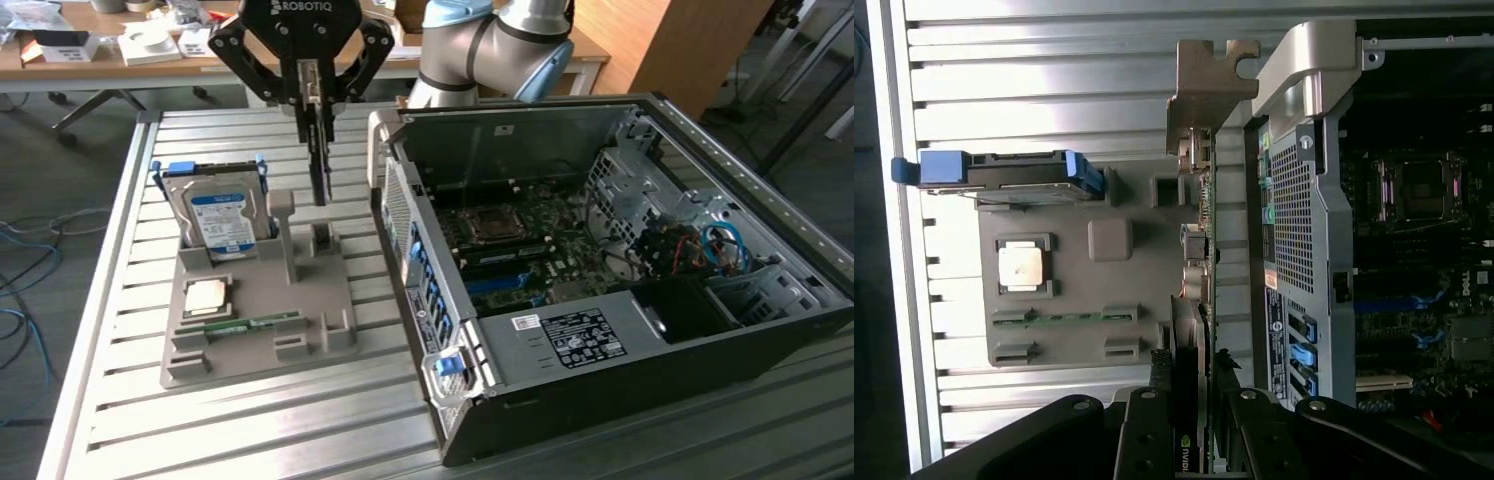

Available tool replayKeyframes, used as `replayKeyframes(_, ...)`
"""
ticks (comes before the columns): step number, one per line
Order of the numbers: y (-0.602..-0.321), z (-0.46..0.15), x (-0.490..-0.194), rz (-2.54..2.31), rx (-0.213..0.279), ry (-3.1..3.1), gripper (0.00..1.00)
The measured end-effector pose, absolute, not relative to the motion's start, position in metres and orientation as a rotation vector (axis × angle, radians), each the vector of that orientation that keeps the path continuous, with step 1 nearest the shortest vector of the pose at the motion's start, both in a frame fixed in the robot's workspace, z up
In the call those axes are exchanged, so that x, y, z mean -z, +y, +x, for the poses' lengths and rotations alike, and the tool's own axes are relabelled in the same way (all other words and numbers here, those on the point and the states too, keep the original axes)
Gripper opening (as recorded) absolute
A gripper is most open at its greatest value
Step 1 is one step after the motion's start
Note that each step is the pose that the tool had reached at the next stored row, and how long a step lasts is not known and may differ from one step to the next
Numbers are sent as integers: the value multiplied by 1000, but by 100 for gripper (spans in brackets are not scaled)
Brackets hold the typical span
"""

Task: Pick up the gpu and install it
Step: 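Pick up the gpu and move the gpu toward the slot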

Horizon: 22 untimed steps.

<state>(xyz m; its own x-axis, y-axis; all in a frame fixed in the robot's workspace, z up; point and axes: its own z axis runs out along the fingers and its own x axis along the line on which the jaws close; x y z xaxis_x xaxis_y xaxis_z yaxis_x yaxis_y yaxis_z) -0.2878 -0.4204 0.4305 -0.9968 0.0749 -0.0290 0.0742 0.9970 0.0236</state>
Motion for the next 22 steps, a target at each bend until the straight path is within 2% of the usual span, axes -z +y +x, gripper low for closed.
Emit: replayKeyframes(22, -420, -246, -431, 116, -35, 3109, 27)
